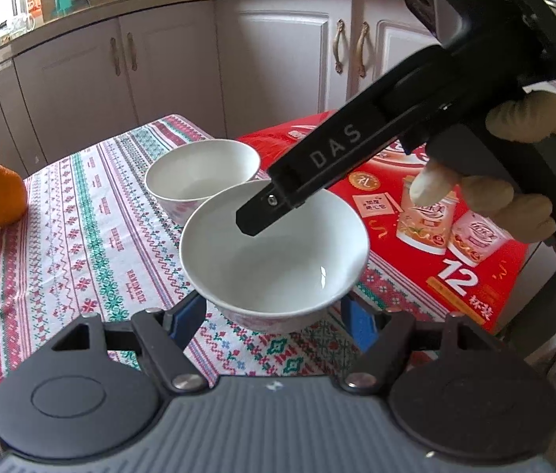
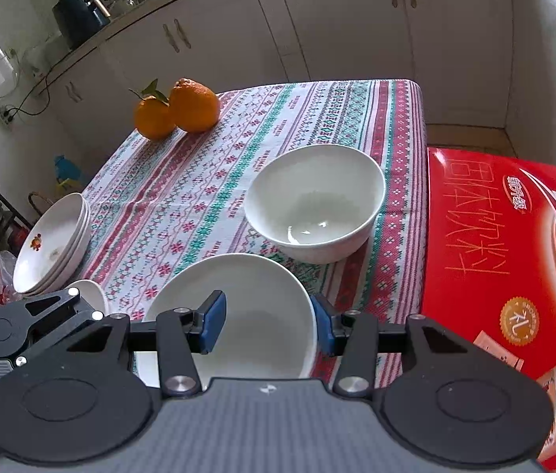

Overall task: Organize plates and bowls
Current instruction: 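Lower the held bowl into the other white bowl with the right gripper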

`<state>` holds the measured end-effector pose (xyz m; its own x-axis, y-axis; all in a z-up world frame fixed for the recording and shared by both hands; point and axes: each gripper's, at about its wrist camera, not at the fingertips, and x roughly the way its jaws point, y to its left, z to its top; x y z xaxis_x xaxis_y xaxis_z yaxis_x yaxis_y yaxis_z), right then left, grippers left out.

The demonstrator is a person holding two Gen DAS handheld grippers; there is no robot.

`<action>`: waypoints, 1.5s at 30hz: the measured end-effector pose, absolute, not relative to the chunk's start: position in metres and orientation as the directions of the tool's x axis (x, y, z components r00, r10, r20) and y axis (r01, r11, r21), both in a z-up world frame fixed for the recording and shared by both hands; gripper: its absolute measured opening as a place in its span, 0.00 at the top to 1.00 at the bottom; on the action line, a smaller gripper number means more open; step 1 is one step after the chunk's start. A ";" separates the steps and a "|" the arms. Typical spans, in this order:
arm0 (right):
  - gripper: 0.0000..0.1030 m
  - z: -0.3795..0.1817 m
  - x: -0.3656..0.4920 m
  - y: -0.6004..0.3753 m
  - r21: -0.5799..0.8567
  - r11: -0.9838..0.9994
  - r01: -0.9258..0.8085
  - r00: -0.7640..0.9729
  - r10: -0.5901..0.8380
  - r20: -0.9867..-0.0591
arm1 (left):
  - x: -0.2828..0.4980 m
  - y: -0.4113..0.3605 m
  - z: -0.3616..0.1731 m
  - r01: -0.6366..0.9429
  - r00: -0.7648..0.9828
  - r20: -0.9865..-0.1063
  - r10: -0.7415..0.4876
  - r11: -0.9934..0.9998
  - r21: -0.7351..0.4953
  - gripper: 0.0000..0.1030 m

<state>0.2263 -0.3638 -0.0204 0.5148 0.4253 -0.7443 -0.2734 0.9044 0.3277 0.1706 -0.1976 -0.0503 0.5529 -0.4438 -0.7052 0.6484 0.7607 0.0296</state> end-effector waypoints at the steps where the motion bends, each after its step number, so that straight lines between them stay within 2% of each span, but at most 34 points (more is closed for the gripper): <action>1: 0.49 -0.018 0.224 -0.362 0.328 0.905 -0.271 0.517 0.425 -0.743 | 0.168 -0.196 -0.048 0.651 0.554 -0.704 -0.445 0.758 0.033 0.27; 22: 0.49 0.018 0.184 -0.294 0.311 0.898 -0.311 0.534 0.436 -0.724 | 0.130 -0.124 -0.017 0.659 0.575 -0.666 -0.476 0.752 0.031 0.27; 45: 0.48 0.014 0.193 -0.210 0.284 0.869 -0.404 0.477 0.465 -0.746 | 0.124 -0.053 -0.020 0.577 0.609 -0.663 -0.436 0.817 -0.007 0.27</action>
<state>0.1929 -0.2100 0.0143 0.4766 0.4651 -0.7460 -0.4042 0.8695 0.2839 0.1244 -0.0534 -0.0204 0.6088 -0.4359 -0.6628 0.5769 0.8168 -0.0073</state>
